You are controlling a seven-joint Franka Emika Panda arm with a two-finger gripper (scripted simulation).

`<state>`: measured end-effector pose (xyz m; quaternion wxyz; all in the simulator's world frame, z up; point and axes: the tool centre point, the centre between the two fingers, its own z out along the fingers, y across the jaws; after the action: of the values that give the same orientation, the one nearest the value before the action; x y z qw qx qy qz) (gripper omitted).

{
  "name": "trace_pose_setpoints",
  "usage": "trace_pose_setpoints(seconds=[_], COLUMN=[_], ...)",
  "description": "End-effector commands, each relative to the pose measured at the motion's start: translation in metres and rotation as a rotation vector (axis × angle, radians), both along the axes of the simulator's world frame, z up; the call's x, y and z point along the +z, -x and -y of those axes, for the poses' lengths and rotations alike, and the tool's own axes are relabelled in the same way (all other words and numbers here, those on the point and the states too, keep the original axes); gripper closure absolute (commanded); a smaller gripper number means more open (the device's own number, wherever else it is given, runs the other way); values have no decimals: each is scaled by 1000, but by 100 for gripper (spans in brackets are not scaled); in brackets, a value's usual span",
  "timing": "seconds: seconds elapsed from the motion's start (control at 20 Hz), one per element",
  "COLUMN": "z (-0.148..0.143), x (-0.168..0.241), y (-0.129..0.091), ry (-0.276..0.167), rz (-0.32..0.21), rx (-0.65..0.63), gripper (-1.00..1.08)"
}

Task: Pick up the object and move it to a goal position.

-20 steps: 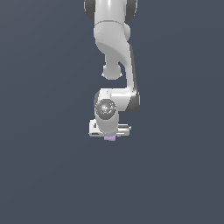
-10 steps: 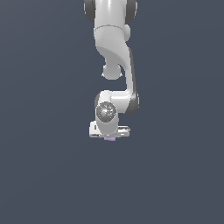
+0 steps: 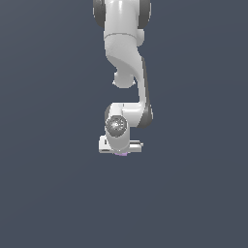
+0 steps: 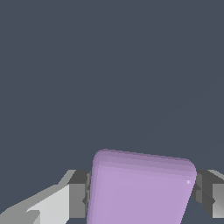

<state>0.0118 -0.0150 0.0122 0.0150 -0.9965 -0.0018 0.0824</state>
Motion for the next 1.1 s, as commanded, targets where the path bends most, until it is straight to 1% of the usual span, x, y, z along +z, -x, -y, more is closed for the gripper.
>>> trace_pose_setpoints(seconds=[0.0,0.25,0.35,0.6,0.85,1.05], z=[-4,-4,0,-6,-21,-37], x=[-6,-6,0,13,42,77], y=[2,2,0,-1,-4,-8], ry=[-3,-3,0,0,0,0], rz=[-5,-5,0,0,-1,-1], rx=[7,7,0,0,1,2], gripper=[108,108,108,108,108,108])
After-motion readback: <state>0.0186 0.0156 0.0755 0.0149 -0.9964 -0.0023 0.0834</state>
